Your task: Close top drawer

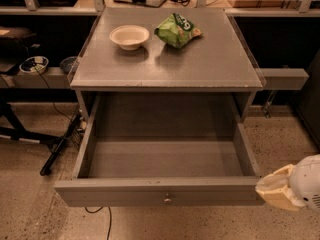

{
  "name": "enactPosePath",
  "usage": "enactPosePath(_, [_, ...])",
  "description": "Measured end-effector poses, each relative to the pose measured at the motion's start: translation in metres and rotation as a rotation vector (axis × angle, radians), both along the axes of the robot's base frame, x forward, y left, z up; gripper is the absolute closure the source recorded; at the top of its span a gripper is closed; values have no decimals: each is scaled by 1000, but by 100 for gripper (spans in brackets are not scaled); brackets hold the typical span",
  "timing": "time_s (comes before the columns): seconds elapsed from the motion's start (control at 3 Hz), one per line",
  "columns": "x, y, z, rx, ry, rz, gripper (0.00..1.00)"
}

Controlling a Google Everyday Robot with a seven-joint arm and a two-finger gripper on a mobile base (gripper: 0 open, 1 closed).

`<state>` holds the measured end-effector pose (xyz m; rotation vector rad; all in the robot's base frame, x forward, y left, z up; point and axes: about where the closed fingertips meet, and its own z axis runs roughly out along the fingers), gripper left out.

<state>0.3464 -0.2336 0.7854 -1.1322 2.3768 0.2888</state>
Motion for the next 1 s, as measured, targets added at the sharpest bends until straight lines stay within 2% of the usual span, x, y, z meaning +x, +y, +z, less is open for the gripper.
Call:
enactPosePath(0.33, [-2, 5, -19, 30, 43, 39, 100])
enactPosePath(1.0, [-10, 13, -45, 118, 90, 115, 100])
